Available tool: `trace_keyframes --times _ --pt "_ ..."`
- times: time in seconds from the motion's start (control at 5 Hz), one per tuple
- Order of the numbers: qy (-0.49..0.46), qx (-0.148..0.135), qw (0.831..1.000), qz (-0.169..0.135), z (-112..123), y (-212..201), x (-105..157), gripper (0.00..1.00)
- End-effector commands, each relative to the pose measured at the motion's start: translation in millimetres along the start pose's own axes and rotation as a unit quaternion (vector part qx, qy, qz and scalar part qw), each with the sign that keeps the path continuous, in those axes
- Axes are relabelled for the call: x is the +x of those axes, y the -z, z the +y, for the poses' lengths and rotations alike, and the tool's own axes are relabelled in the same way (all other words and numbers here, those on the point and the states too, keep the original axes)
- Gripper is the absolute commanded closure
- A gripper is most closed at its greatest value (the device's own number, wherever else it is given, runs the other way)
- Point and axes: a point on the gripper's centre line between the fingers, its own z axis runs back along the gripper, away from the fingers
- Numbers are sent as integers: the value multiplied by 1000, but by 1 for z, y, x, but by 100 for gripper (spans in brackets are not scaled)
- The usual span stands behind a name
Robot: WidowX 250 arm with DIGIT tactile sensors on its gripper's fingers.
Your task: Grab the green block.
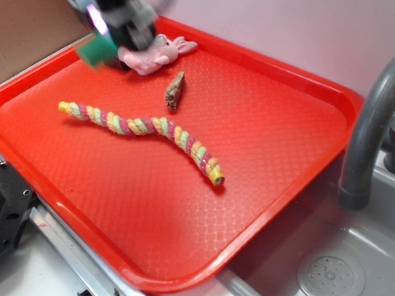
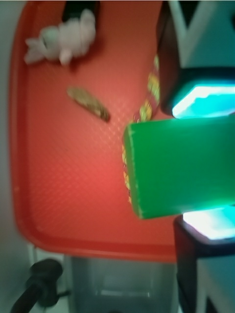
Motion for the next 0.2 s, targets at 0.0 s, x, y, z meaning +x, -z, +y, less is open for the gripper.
trace_keyframes --times 0.0 --pt "-7 -13 1000 -15 19 -25 7 100"
